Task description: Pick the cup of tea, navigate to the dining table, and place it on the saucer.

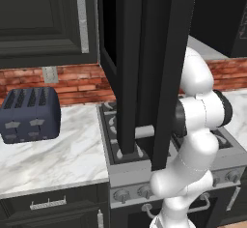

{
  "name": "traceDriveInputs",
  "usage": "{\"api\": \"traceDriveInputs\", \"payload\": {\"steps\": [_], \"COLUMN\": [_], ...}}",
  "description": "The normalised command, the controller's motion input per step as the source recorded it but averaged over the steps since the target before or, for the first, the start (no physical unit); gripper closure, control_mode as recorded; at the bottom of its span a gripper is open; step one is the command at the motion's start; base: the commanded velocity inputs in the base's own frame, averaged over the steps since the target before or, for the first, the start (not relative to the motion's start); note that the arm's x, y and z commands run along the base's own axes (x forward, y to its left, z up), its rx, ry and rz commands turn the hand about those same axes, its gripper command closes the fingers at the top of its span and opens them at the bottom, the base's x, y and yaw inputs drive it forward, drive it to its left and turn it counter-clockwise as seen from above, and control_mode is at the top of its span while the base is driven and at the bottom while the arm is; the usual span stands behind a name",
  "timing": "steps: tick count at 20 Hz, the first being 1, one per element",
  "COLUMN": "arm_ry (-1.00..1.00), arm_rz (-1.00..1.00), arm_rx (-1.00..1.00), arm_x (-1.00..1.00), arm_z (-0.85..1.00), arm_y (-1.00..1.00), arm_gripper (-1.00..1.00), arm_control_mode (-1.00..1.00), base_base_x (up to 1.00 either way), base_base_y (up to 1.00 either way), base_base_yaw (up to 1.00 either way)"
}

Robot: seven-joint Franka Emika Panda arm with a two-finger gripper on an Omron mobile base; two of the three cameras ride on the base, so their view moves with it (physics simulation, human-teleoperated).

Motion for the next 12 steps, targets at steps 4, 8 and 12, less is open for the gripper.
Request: {"api": "traceDriveInputs", "payload": {"steps": [4, 8, 12], "arm_ry": [0.03, 0.01, 0.0], "arm_rz": [0.0, 0.0, 0.0], "arm_rx": [0.0, 0.0, 0.0], "arm_x": [0.01, 0.0, 0.0], "arm_z": [0.0, 0.0, 0.0], "arm_y": [0.0, 0.0, 0.0], "arm_gripper": [1.0, 1.0, 1.0], "arm_control_mode": [-1.0, -1.0, -1.0], "base_base_x": [0.0, 0.0, 0.0], "base_base_y": [0.0, 0.0, 0.0], "base_base_yaw": [0.0, 0.0, 0.0]}}
